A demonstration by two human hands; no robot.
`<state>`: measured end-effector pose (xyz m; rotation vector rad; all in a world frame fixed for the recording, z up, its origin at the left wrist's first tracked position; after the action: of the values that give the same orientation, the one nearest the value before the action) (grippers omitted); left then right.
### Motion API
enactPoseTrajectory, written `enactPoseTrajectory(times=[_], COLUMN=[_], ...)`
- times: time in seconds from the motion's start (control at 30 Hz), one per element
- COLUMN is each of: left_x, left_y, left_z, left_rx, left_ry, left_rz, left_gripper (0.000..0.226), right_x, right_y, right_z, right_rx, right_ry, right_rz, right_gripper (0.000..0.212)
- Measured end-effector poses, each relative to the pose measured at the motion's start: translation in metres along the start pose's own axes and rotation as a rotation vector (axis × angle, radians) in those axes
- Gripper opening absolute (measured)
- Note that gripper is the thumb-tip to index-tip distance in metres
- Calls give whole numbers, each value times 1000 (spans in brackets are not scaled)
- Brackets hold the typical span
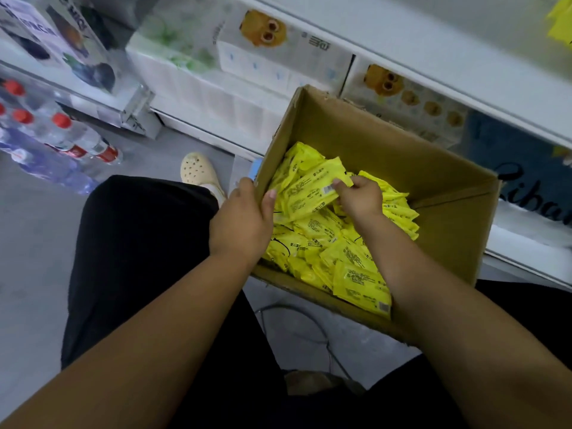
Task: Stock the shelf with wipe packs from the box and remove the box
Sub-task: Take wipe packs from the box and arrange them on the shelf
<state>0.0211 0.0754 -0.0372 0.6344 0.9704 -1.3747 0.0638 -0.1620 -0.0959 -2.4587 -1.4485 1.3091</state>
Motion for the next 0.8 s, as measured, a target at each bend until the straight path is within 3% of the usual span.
enactPoseTrajectory(times=[0.17, 0.3, 0.67, 0.8], left_x=[0, 0, 2, 2], left_y=[-1, -1, 0, -4], left_z=[1, 0, 0, 4], left_rx=[0, 0, 7, 87], left_ry=[8, 18, 56, 19], left_rz=[10, 23, 53, 120], left_gripper=[49, 48, 48, 64], right_x=[-37, -36, -47, -70], right_y=[36, 48, 30, -2], right_z=[10, 22, 16, 3], right_rx=[-22, 21, -97, -58], right_ry=[-90, -44, 28, 190], right_rz=[8, -106, -64, 2], right_gripper=[36, 51, 40, 38])
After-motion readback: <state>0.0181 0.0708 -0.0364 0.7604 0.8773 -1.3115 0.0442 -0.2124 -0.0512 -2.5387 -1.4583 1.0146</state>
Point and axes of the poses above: each hand's wrist, its own y-axis towards the middle knuckle, its own x-axis out of the palm, z = x × y, the point moved 4 cm from there along y, towards the middle knuckle, and after that the axes turned 6 degrees about z, right-handed, at the moved point
